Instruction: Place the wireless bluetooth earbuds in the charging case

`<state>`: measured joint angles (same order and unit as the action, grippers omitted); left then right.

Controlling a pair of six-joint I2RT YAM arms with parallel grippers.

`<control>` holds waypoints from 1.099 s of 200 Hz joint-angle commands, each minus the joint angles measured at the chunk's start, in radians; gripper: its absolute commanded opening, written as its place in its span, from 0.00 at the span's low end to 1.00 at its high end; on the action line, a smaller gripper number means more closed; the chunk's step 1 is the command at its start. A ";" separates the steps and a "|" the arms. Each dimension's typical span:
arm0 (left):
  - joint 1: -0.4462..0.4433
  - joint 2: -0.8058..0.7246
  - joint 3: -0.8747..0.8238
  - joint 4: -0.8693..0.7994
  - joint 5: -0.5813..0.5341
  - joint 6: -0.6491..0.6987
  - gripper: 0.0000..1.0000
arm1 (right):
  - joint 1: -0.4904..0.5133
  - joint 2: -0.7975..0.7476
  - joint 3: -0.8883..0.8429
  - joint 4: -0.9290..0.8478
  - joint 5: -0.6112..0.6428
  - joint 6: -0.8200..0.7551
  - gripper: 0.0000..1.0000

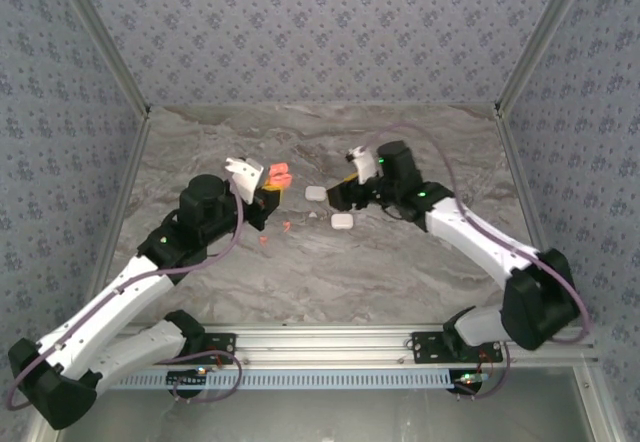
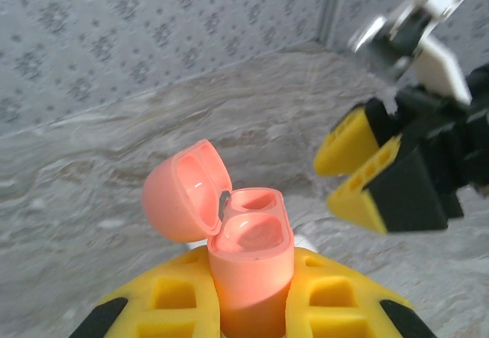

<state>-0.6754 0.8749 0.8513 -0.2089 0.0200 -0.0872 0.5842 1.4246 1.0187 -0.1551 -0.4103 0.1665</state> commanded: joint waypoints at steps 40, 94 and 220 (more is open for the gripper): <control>-0.002 -0.138 0.021 -0.232 -0.252 0.009 0.00 | 0.173 0.326 0.232 -0.083 0.104 0.094 0.53; -0.002 -0.245 0.051 -0.298 -0.289 0.018 0.00 | 0.273 0.595 0.481 -0.200 0.069 0.021 0.47; -0.002 -0.266 0.023 -0.259 -0.279 0.000 0.00 | 0.361 0.930 0.832 -0.391 0.119 -0.130 0.43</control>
<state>-0.6754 0.5976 0.8597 -0.4969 -0.2546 -0.0868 0.9279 2.3241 1.8229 -0.4767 -0.3088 0.0715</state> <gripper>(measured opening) 0.172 0.433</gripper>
